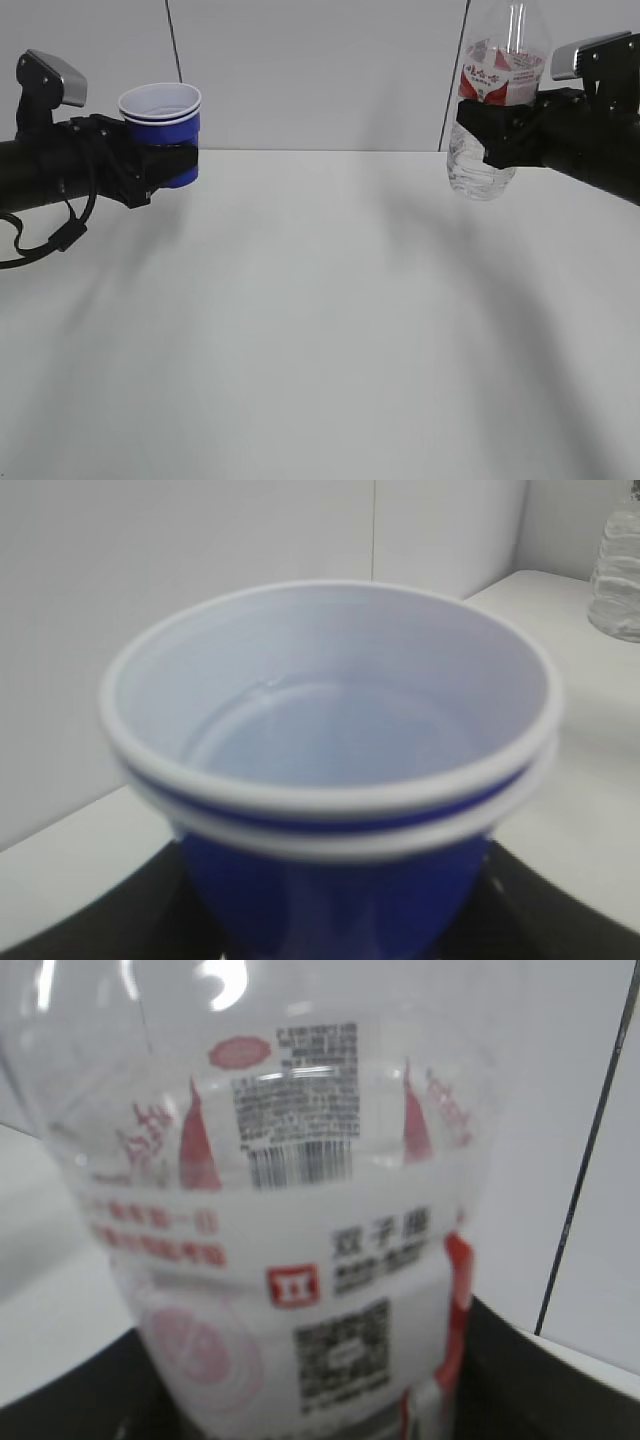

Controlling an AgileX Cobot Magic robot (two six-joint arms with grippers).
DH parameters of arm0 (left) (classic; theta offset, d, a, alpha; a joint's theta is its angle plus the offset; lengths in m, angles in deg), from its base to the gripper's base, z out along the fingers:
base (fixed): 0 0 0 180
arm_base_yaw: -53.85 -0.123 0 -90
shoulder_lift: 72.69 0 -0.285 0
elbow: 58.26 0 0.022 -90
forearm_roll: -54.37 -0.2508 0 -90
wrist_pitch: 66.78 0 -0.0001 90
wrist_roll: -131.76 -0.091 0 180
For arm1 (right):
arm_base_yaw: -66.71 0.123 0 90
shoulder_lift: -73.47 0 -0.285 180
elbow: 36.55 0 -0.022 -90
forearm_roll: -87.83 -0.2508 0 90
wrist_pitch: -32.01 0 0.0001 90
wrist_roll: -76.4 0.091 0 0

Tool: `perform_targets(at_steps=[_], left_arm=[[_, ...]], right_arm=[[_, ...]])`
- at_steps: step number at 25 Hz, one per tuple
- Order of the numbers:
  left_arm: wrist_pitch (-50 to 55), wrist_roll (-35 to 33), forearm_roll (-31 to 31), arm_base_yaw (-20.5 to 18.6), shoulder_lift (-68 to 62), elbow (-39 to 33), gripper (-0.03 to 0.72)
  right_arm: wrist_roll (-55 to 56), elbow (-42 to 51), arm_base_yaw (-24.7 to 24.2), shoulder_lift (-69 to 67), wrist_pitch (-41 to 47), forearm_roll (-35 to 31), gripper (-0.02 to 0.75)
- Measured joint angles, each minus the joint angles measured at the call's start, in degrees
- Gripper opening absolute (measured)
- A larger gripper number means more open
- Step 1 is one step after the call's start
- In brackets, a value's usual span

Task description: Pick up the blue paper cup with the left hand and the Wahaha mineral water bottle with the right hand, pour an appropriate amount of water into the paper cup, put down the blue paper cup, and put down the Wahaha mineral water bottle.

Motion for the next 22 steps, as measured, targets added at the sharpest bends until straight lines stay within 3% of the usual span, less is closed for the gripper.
perform_targets(at_steps=[18, 22], left_arm=[[-7.0, -14.3, 20.2, 0.0, -0.3, -6.3, 0.423], [-9.8, -15.5, 21.7, 0.0, -4.1, -6.8, 0.423]], right_arm=[[0.0, 0.0, 0.0, 0.0, -2.1, 2.0, 0.4], [0.0, 0.0, 0.0, 0.0, -2.1, 2.3, 0.4]])
